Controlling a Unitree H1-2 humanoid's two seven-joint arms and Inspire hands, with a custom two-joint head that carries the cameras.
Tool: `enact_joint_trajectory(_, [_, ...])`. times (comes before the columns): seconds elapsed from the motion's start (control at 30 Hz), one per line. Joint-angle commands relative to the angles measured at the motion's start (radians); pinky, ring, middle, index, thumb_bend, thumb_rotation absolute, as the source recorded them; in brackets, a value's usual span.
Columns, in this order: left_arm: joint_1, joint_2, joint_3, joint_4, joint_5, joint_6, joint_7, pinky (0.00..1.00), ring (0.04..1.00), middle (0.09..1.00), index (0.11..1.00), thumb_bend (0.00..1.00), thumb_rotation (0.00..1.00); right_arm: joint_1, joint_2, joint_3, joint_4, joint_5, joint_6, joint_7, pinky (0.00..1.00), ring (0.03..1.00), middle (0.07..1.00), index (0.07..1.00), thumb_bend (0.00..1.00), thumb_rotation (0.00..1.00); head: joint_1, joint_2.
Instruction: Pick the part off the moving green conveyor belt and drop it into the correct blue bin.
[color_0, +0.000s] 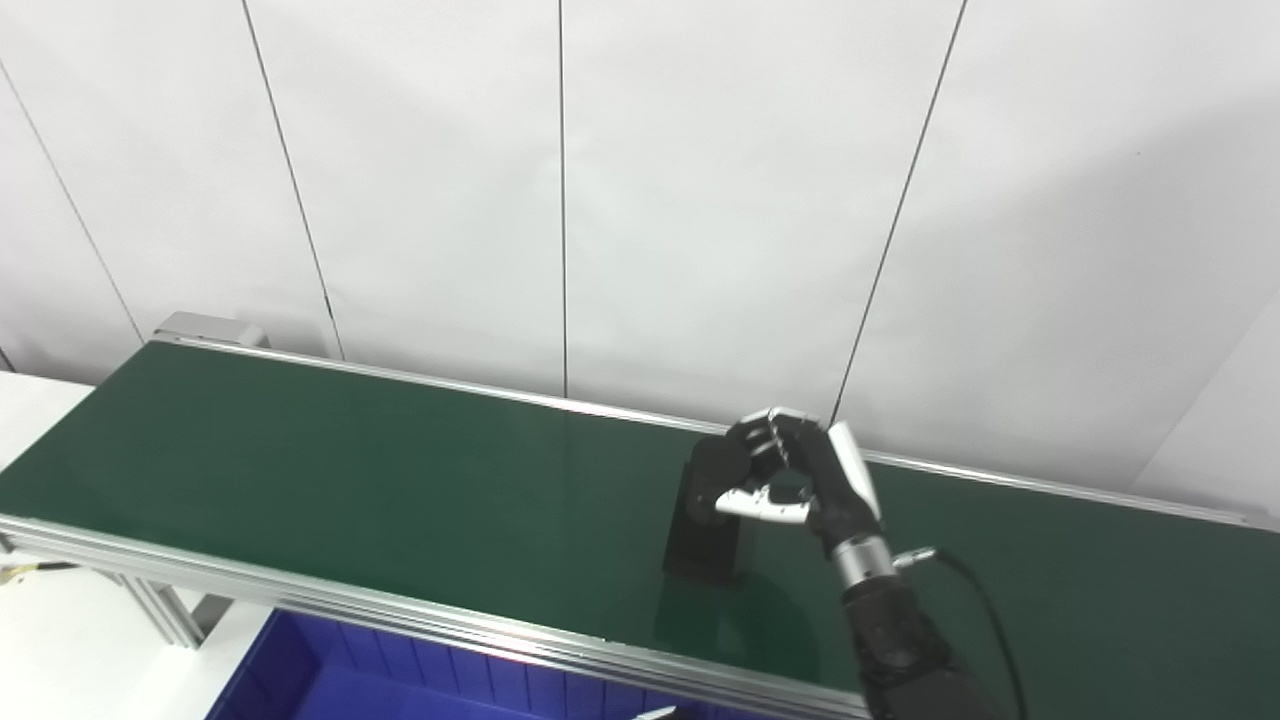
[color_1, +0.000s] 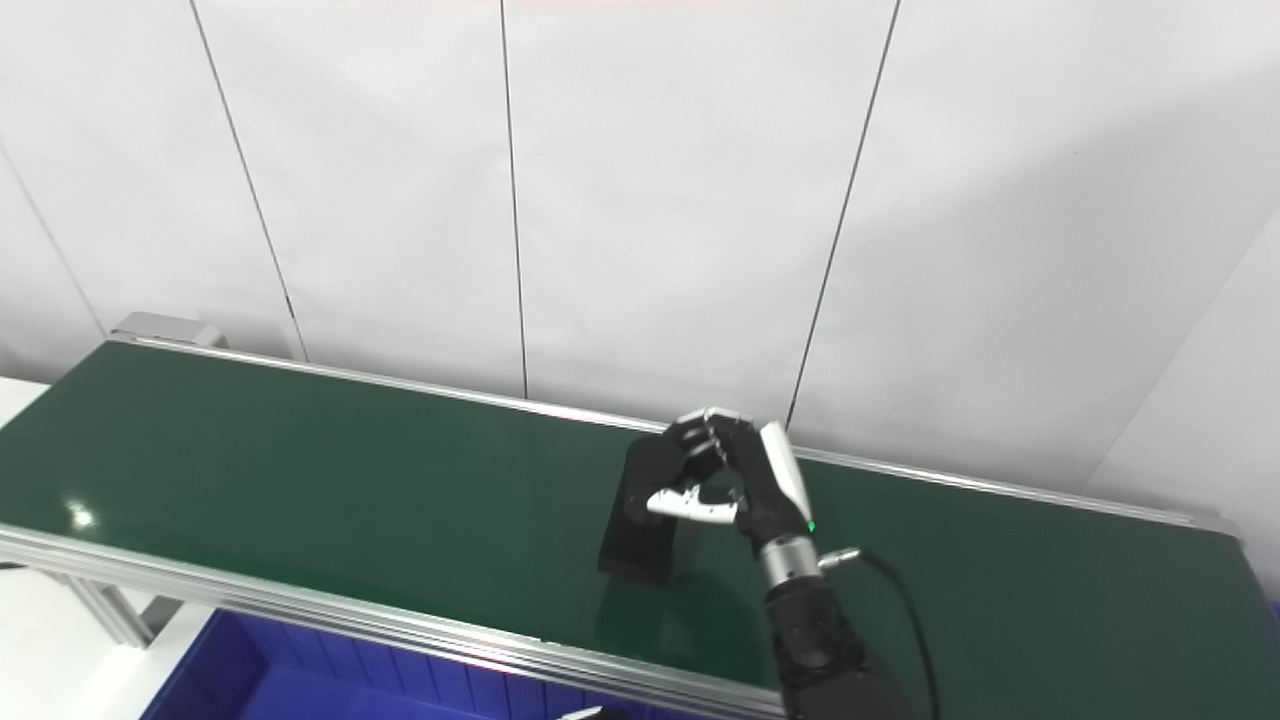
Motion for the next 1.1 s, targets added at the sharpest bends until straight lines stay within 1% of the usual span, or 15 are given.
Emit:
enact_joint_trajectory(0.0, [-0.007,-0.003,0.012,-0.036,0.001,-0.035,-0.003,0.73,0.826,0.846,0.821,0.97,0.92,-0.012,-0.007,-0.017,-0.101,0.013,0.0,0.018,0.4,0.429,0.485,0.51,0.52,0.0,0.0,0.001])
enact_joint_trajectory(0.2, [-0.01,0.012,0.037,-0.036,0.001,-0.035,-0.022,0.74,0.841,0.862,0.835,0.98,0.96,0.068,-0.017,-0.039,-0.273,0.04,0.041,0.081,0.42,0.435,0.479,0.51,0.52,0.0,-0.112,0.015])
enact_joint_trajectory(0.23, [-0.011,0.017,0.044,-0.038,-0.009,-0.035,-0.035,0.75,0.845,0.865,0.837,0.98,0.97,0.081,-0.022,-0.044,-0.292,0.043,0.041,0.087,0.42,0.436,0.476,0.511,0.52,0.0,-0.139,0.037])
enact_joint_trajectory(0.27, [-0.011,0.02,0.049,-0.04,-0.018,-0.035,-0.046,0.78,0.861,0.879,0.852,0.98,0.98,0.089,-0.025,-0.048,-0.304,0.045,0.041,0.091,0.43,0.439,0.474,0.511,0.52,0.0,-0.143,0.042])
enact_joint_trajectory(0.3, [-0.009,0.021,0.06,-0.046,-0.036,-0.035,-0.069,0.81,0.876,0.891,0.865,0.97,0.98,0.098,-0.028,-0.053,-0.322,0.04,0.047,0.09,0.43,0.443,0.474,0.508,0.52,0.0,-0.161,0.069])
enact_joint_trajectory(0.33, [-0.007,0.021,0.069,-0.05,-0.048,-0.035,-0.088,0.82,0.882,0.895,0.87,0.96,0.97,0.104,-0.03,-0.057,-0.335,0.036,0.053,0.089,0.43,0.445,0.475,0.506,0.52,0.0,-0.161,0.069])
enact_joint_trajectory(0.37, [-0.002,0.023,0.078,-0.059,-0.053,-0.035,-0.097,0.83,0.887,0.899,0.874,0.95,0.97,0.115,-0.035,-0.064,-0.354,0.032,0.064,0.086,0.43,0.446,0.475,0.504,0.52,0.0,-0.187,0.095])
enact_joint_trajectory(0.4, [0.002,0.022,0.087,-0.066,-0.055,-0.035,-0.106,0.83,0.888,0.903,0.883,0.92,0.98,0.122,-0.037,-0.069,-0.368,0.029,0.072,0.085,0.42,0.444,0.477,0.504,0.52,0.0,-0.187,0.095])
enact_joint_trajectory(0.43, [0.009,0.023,0.099,-0.079,-0.058,-0.035,-0.115,0.83,0.889,0.905,0.888,0.9,0.99,0.138,-0.041,-0.078,-0.391,0.036,0.089,0.089,0.41,0.443,0.478,0.504,0.52,0.0,-0.214,0.114])
enact_joint_trajectory(0.47, [0.015,0.021,0.109,-0.089,-0.06,-0.035,-0.125,0.84,0.891,0.908,0.894,0.9,0.99,0.148,-0.043,-0.085,-0.407,0.041,0.102,0.091,0.42,0.446,0.476,0.507,0.52,0.0,-0.214,0.114])
enact_joint_trajectory(0.5, [0.024,0.022,0.123,-0.104,-0.066,-0.035,-0.139,0.84,0.891,0.91,0.897,0.89,0.99,0.164,-0.046,-0.093,-0.432,0.051,0.113,0.098,0.42,0.447,0.475,0.508,0.52,0.0,-0.254,0.135])
enact_joint_trajectory(0.6, [0.048,0.02,0.167,-0.14,-0.087,-0.035,-0.183,0.85,0.894,0.907,0.902,0.89,0.99,0.208,-0.057,-0.106,-0.503,0.053,0.143,0.109,0.4,0.423,0.478,0.522,0.52,0.0,-0.305,0.156])
enact_joint_trajectory(0.63, [0.058,0.018,0.187,-0.155,-0.099,-0.035,-0.204,0.85,0.894,0.907,0.902,0.89,0.99,0.233,-0.069,-0.111,-0.538,0.047,0.16,0.113,0.4,0.423,0.478,0.522,0.52,0.0,-0.339,0.166])
enact_joint_trajectory(0.87, [0.099,-0.004,0.324,-0.21,-0.188,-0.034,-0.406,0.88,0.909,0.919,0.915,0.84,0.98,0.393,-0.12,-0.146,-0.728,0.012,0.266,0.116,0.4,0.437,0.481,0.507,0.52,0.0,-0.42,0.215])
enact_joint_trajectory(1.07, [0.106,-0.035,0.42,-0.23,-0.207,-0.034,-0.512,0.86,0.899,0.914,0.908,0.89,0.97,0.496,-0.125,-0.178,-0.841,0.013,0.317,0.117,0.38,0.417,0.477,0.531,0.52,0.0,-0.452,0.25])
